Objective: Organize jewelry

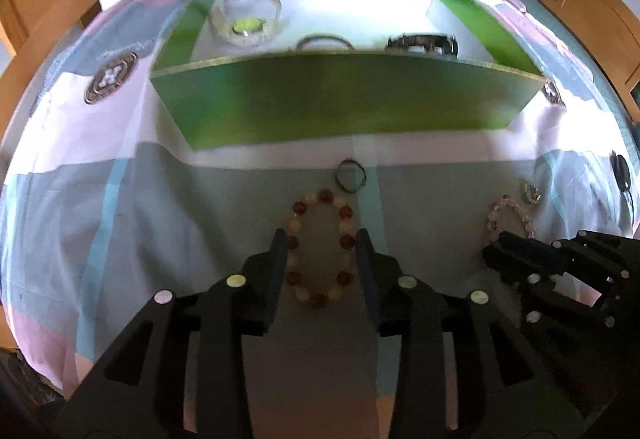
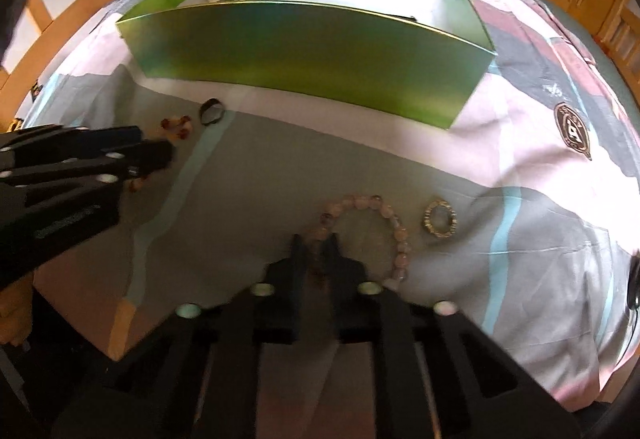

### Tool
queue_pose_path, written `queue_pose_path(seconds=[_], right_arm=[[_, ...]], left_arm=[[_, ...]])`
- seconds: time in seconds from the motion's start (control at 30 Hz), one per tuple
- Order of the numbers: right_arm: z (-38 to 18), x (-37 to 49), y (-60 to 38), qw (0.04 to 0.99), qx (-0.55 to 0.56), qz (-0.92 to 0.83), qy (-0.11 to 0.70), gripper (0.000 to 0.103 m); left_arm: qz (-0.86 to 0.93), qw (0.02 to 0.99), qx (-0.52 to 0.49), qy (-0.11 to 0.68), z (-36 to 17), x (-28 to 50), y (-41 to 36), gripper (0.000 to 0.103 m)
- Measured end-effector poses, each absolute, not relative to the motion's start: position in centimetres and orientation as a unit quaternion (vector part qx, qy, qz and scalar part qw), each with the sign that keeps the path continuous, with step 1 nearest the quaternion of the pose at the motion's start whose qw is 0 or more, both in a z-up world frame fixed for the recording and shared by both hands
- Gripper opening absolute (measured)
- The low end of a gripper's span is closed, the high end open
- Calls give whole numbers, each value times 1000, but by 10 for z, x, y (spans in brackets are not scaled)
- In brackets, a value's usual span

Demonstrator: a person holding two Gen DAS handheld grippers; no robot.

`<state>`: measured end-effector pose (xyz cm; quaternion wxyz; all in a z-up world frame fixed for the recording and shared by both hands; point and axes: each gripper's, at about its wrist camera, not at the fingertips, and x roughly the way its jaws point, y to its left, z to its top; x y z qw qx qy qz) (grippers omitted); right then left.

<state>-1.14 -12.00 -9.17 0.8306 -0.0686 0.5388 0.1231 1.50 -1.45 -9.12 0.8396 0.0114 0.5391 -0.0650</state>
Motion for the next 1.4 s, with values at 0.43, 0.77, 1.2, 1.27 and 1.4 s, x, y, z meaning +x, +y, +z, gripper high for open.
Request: queue_pose_path(seconds=[0.43,0.77,1.2,1.27,1.4], right_arm=[[-38,-14,-132,857,-30,126,499,8],[-66,-6,-135,839,-22,125,529,8],[-85,-9,-135,828,-29,122,546,8],[-87,-9,-136,828,-27,122,547,8],[-80,-7,-135,832,-17,124,541,8]], left_arm=[[-94,857,-7,507,-50,6,-10,0],[-88,848,17,522,-68,6,-11,50],[-107,828,66,546,-97,7,-46,39],[-106,832,73,540,-98,6,-48,25],[-107,833,58,540,-90,5,-44,8]])
